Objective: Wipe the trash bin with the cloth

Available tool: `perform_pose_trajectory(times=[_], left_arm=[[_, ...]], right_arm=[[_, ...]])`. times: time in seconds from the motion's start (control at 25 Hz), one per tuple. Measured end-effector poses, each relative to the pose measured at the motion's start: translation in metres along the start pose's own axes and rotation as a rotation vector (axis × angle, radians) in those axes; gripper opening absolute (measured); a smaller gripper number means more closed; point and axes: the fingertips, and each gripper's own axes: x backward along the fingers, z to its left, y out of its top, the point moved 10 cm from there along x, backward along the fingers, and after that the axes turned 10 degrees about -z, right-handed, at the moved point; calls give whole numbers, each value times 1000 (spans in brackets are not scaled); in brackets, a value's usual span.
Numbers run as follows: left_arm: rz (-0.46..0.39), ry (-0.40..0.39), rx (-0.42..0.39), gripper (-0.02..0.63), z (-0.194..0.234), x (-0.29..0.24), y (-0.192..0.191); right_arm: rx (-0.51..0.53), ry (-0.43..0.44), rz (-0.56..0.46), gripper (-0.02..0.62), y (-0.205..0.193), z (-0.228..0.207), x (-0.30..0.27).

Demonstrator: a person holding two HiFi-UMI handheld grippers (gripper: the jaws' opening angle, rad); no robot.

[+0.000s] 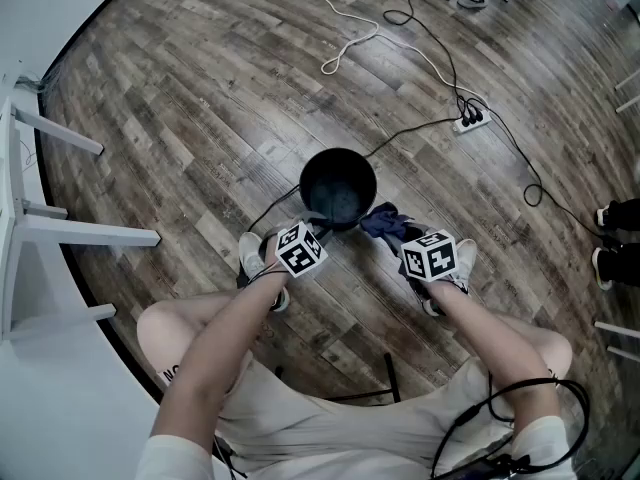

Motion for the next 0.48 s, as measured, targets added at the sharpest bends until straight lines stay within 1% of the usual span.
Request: perform_pose_trajectory(times=[0.48], left_arm=[[27,-9,-21,66,1,-34,-6]], right_arm=[[-21,-7,63,77,-26,3,-41]])
